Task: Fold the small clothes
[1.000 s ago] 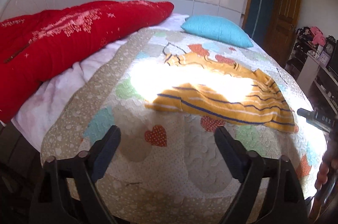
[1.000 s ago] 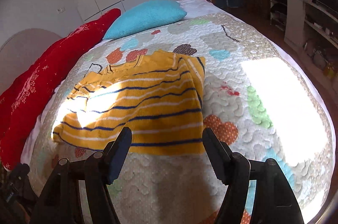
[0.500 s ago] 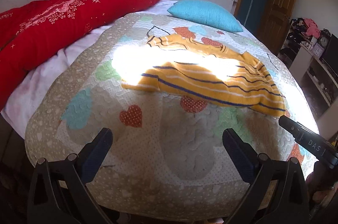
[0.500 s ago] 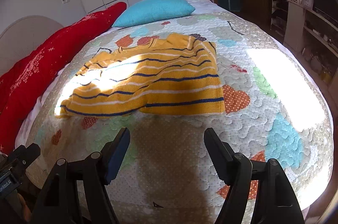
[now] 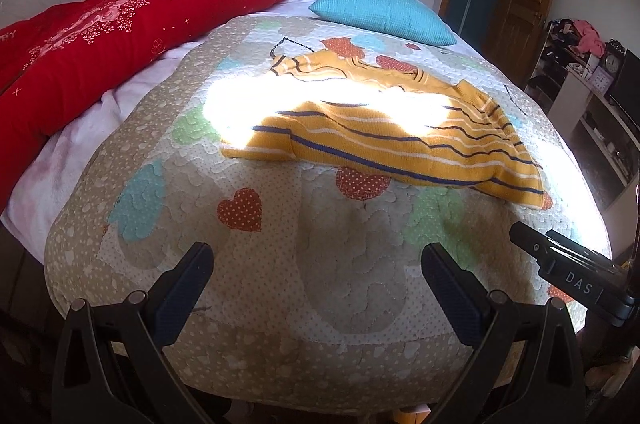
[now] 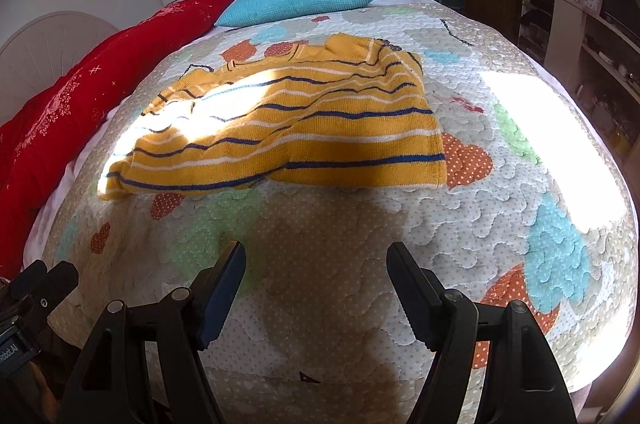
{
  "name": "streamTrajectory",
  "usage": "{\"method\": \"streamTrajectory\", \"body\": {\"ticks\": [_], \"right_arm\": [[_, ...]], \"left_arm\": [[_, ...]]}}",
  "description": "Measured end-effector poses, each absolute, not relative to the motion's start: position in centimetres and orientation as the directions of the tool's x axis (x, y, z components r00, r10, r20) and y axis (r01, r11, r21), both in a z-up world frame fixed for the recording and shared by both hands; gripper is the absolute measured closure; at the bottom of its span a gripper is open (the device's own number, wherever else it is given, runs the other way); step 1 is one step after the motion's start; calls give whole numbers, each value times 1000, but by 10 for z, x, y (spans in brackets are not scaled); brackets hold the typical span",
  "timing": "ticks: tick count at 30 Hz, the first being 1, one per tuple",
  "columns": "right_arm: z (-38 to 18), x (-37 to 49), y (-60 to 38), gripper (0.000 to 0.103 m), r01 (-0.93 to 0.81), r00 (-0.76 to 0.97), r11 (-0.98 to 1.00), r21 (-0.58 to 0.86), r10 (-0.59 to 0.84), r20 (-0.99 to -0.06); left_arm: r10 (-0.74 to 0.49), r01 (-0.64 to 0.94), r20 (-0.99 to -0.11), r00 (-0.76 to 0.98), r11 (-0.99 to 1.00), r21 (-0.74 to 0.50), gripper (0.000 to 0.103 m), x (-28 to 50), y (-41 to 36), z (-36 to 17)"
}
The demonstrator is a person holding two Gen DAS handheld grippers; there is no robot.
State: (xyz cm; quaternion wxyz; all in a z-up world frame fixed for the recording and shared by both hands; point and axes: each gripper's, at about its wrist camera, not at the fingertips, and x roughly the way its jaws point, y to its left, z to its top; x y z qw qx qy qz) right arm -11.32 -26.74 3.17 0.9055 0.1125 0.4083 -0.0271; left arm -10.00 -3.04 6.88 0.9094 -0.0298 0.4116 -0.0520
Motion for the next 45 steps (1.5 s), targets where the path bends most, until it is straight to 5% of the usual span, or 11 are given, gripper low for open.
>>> {"method": "streamTrajectory", "body": {"ticks": [45], "right_arm": [[14, -109, -264, 24, 138, 619, 973, 183, 60, -783]], "left_arm": [[-115, 63, -792, 600, 993, -96, 0, -95, -30, 48]]}}
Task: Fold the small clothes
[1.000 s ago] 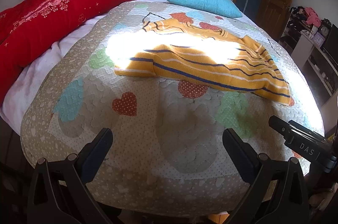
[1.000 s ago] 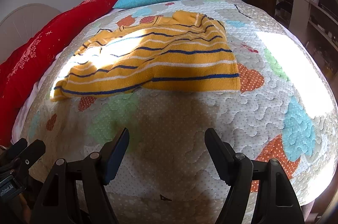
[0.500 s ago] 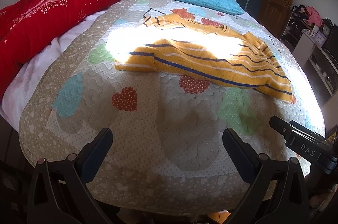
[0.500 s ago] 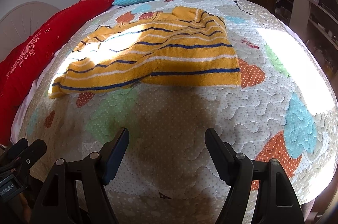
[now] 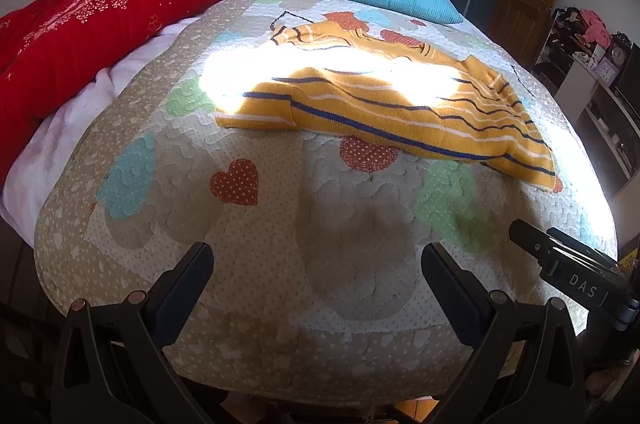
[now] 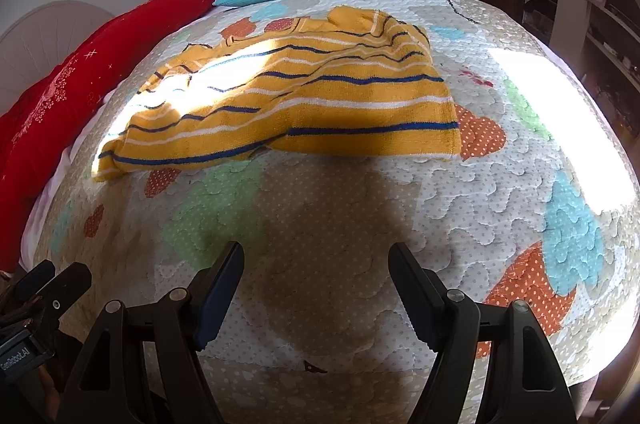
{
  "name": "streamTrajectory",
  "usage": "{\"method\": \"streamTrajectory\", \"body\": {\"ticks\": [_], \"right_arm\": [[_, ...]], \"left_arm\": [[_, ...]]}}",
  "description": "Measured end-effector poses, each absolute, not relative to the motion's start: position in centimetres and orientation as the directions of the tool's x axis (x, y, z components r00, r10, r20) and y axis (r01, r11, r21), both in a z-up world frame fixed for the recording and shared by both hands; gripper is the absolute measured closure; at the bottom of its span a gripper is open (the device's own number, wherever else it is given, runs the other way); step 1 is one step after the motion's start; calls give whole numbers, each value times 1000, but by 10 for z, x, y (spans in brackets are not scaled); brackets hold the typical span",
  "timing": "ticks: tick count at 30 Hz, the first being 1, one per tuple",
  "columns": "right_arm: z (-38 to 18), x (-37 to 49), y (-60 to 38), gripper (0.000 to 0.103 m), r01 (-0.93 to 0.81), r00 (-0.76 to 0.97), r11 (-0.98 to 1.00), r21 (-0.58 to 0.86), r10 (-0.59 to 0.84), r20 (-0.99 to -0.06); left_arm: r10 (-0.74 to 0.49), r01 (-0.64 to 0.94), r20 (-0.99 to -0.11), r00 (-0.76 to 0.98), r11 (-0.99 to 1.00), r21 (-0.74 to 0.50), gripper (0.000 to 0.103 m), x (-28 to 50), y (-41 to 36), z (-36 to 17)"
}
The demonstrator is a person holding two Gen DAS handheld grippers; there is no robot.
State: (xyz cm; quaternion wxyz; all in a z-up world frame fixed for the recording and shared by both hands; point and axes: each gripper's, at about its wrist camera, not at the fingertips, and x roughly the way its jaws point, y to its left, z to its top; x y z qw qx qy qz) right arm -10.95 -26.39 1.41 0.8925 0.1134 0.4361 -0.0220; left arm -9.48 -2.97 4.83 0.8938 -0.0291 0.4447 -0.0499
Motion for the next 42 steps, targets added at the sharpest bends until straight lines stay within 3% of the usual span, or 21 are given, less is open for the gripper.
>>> {"method": "streamTrajectory", "body": {"ticks": [42], "right_arm": [[8, -110, -263, 23, 137, 609, 973, 184, 64, -791]], "left_arm": [[-93, 58, -770, 631, 996, -73, 0, -100, -31, 53]]}}
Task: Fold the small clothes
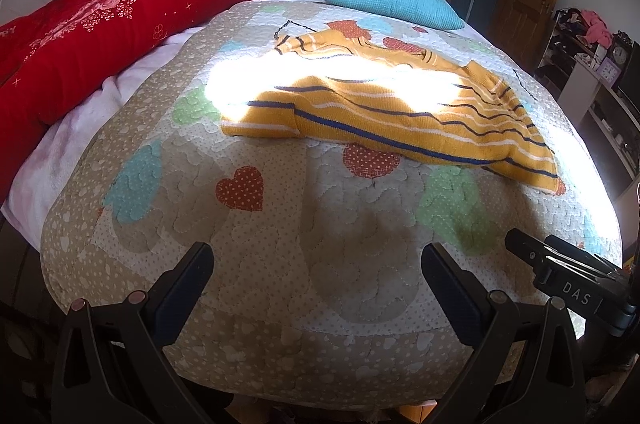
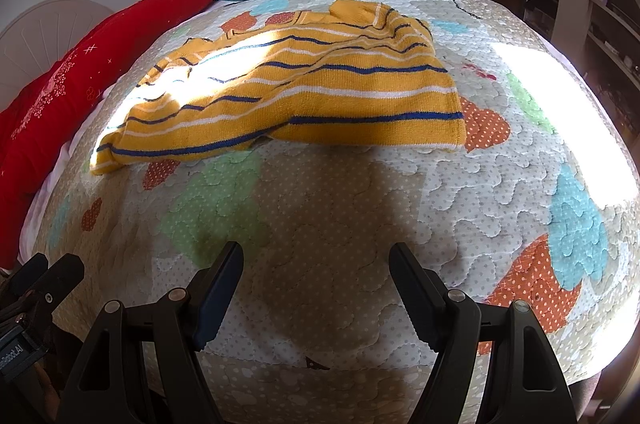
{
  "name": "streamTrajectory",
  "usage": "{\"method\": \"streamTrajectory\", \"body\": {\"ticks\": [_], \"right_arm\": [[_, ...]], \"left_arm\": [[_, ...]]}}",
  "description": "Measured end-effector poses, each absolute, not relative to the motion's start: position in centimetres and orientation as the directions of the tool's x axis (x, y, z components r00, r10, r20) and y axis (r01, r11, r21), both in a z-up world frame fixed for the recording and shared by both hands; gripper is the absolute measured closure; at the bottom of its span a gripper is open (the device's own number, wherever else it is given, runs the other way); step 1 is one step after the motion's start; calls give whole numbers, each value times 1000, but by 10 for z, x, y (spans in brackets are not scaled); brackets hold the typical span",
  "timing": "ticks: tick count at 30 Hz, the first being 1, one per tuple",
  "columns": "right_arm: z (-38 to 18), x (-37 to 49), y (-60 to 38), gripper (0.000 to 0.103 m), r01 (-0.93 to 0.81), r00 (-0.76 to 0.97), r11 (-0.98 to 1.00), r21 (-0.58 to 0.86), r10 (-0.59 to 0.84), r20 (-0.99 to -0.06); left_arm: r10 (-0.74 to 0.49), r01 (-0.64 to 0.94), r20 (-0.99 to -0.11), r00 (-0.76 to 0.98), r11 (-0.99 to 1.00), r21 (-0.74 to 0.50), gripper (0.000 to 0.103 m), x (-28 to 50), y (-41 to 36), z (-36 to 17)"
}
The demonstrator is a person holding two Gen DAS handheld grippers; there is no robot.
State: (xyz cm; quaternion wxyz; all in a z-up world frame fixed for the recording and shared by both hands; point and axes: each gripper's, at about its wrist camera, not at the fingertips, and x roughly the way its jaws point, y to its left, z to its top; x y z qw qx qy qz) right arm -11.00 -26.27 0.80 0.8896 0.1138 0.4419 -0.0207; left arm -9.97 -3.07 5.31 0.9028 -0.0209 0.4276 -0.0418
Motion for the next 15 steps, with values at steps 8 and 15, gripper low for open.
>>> {"method": "streamTrajectory", "body": {"ticks": [8, 15], "right_arm": [[8, -110, -262, 23, 137, 609, 973, 184, 64, -791], [8, -110, -261, 23, 137, 608, 973, 183, 63, -791]], "left_arm": [[-93, 57, -770, 631, 996, -73, 0, -100, -31, 53], [-99, 55, -778, 620, 995, -83, 0, -99, -31, 52]]}}
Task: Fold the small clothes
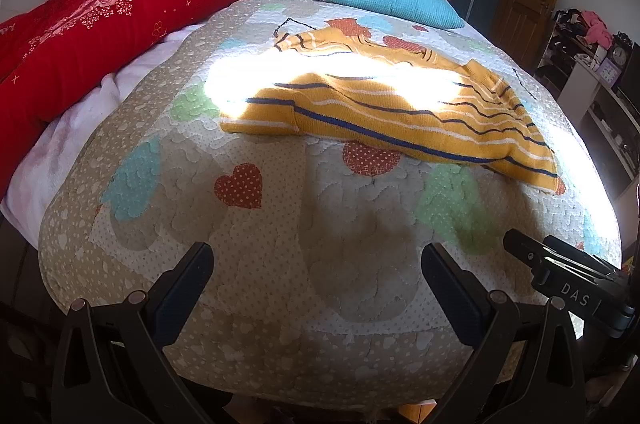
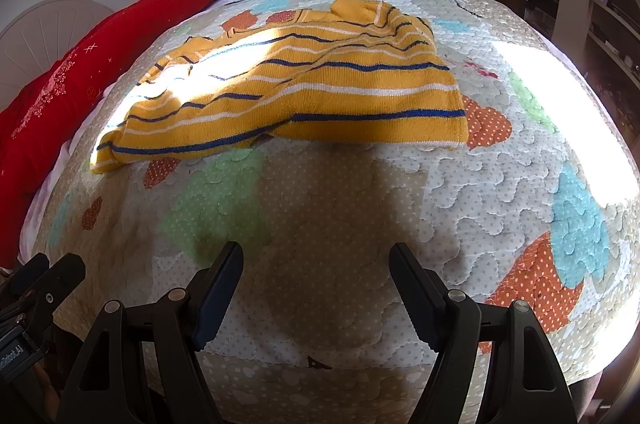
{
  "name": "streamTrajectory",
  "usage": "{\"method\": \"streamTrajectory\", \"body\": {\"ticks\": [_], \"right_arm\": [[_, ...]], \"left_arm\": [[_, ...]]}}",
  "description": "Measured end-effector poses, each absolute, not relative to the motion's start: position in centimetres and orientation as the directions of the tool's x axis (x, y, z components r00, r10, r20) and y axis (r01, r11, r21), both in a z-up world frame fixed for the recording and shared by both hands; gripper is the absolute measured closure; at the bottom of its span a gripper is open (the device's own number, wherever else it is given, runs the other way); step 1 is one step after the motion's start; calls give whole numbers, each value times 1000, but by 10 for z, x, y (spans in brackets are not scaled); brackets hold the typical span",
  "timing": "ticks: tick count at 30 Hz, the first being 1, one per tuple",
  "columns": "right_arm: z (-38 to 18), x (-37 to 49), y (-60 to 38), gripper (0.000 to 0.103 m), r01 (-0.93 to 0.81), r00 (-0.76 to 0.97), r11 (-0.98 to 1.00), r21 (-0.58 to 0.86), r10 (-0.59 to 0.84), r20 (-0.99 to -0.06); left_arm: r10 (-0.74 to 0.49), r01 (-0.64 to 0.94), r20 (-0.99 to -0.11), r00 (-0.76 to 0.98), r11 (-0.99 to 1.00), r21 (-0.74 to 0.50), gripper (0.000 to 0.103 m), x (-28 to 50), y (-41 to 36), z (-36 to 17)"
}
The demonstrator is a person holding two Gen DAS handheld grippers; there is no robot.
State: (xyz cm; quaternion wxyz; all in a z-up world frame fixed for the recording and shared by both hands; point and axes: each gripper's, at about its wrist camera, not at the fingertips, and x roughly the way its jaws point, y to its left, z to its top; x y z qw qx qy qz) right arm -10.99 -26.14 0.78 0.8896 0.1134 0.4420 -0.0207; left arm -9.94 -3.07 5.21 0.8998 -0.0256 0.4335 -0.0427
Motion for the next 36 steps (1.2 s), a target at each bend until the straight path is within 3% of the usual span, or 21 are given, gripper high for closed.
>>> {"method": "streamTrajectory", "body": {"ticks": [24, 31, 36], "right_arm": [[2, -109, -259, 22, 130, 606, 975, 179, 65, -793], [1, -106, -266, 22, 137, 623, 973, 184, 60, -780], [0, -102, -273, 21, 141, 628, 971, 195, 65, -776]], "left_arm": [[-133, 60, -800, 585, 991, -122, 0, -88, -21, 40], [-185, -62, -773, 607, 959, -278, 0, -30, 36, 35], [-320, -101, -760, 566, 888, -449, 0, 24, 61, 14]]}}
